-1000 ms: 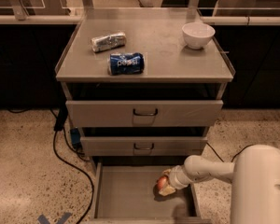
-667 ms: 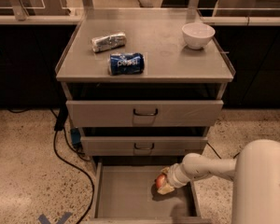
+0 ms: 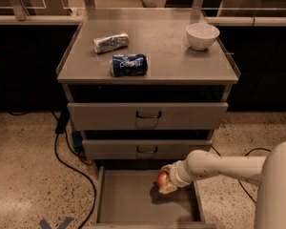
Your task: Pick apple from bottom drawer and place on counter
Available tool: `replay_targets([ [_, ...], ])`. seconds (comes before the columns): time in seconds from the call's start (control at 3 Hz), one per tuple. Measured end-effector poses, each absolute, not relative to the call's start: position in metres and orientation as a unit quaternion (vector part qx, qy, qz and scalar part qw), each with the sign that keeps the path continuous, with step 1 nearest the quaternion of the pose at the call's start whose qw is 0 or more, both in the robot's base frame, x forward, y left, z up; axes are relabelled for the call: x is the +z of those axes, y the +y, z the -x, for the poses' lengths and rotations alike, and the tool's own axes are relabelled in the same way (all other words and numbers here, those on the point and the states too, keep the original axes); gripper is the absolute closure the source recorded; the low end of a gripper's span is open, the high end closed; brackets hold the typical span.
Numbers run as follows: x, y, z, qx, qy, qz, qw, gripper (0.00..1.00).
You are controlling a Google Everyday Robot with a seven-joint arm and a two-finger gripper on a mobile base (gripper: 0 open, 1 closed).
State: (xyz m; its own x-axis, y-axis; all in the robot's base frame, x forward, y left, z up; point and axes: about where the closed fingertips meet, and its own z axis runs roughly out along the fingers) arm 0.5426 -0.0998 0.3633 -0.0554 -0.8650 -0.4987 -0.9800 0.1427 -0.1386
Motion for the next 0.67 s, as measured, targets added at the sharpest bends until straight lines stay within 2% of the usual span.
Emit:
replay_targets([
  [0.67, 0.456, -0.103, -0.547, 0.068, 0.696, 0.663, 0.266, 1.0],
])
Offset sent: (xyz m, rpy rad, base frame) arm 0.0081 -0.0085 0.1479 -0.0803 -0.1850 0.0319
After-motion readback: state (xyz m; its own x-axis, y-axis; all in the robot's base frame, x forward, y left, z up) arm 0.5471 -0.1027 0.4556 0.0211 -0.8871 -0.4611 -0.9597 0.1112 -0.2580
